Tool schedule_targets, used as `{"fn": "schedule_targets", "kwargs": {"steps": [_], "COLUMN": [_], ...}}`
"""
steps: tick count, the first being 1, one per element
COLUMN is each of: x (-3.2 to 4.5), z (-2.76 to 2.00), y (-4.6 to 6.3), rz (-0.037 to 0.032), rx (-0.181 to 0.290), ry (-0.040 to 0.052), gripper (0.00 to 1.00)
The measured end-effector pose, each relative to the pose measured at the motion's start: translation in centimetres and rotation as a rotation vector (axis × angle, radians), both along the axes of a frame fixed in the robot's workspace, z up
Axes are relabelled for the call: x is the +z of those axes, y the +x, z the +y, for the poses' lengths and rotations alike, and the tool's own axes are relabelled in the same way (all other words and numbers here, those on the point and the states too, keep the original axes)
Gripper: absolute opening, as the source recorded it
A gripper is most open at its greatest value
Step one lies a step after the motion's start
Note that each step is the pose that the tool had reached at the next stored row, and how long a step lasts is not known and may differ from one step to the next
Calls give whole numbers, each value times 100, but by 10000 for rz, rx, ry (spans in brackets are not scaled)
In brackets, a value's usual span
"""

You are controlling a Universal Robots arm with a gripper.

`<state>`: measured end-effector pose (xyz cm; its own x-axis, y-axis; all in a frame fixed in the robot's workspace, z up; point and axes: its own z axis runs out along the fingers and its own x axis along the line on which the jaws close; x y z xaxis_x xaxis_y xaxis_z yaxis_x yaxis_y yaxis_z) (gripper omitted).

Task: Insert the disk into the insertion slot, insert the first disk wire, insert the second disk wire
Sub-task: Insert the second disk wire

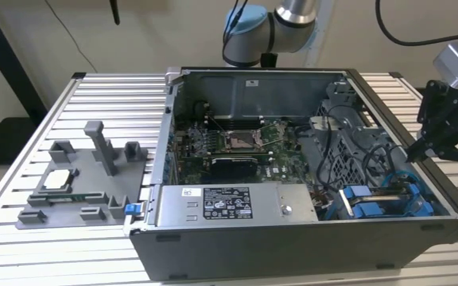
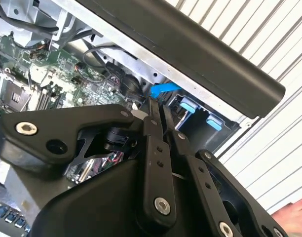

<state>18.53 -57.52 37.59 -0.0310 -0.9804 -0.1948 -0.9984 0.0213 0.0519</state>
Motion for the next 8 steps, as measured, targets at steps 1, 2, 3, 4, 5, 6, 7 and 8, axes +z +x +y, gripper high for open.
{"fn": "schedule_targets", "kwargs": {"steps": [1,2,3,4,5,6,7,8], "x": [8,17,27,36,40,44,49,54], "z": [0,0,0,0,0,0,0,0], "y": [-10,-20,-29,-38,-45,-51,-59,-66], "rz": [0,0,0,0,0,0,0,0], "rx": [0,0,0,-1,-1,-1,0,0], "ry": [-1,-1,-1,-2,1,1,1,1], "gripper": [0,0,0,0,0,0,0,0]}}
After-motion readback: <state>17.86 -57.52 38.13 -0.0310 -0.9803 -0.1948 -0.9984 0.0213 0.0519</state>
